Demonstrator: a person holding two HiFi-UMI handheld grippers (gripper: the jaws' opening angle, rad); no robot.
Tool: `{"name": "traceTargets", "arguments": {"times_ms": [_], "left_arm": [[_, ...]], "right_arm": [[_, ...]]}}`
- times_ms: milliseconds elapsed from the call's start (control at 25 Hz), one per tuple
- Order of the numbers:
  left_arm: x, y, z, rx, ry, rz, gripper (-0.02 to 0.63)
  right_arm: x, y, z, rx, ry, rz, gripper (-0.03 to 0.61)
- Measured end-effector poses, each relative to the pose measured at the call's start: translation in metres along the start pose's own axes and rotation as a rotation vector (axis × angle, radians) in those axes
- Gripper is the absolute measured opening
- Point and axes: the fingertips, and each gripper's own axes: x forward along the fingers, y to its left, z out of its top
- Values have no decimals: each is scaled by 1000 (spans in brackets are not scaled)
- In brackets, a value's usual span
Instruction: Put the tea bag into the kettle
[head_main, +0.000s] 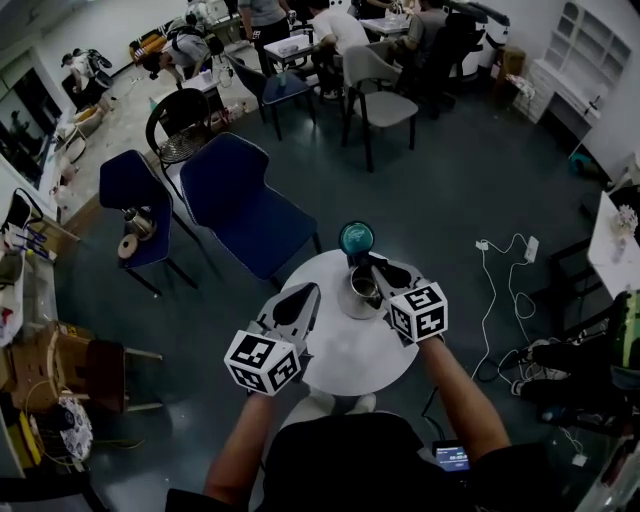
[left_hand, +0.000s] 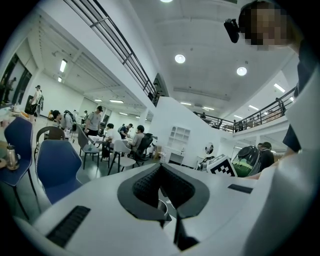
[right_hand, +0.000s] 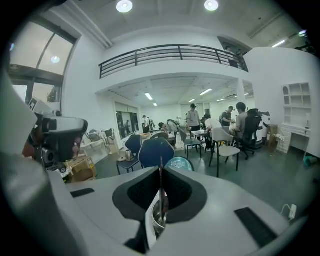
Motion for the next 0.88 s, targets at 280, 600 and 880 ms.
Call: {"name": "traceTargets", "arguments": {"times_ms": [280, 600, 880], "left_arm": [[2, 22, -7, -17, 2, 12, 15], [17, 33, -7, -48, 0, 14, 15], [17, 53, -7, -63, 7, 30, 15]], "right_arm": [[34, -2, -39, -32, 125, -1, 31], [58, -15, -67, -46, 226, 11, 31], [77, -11, -87, -50, 294, 21, 31]]}}
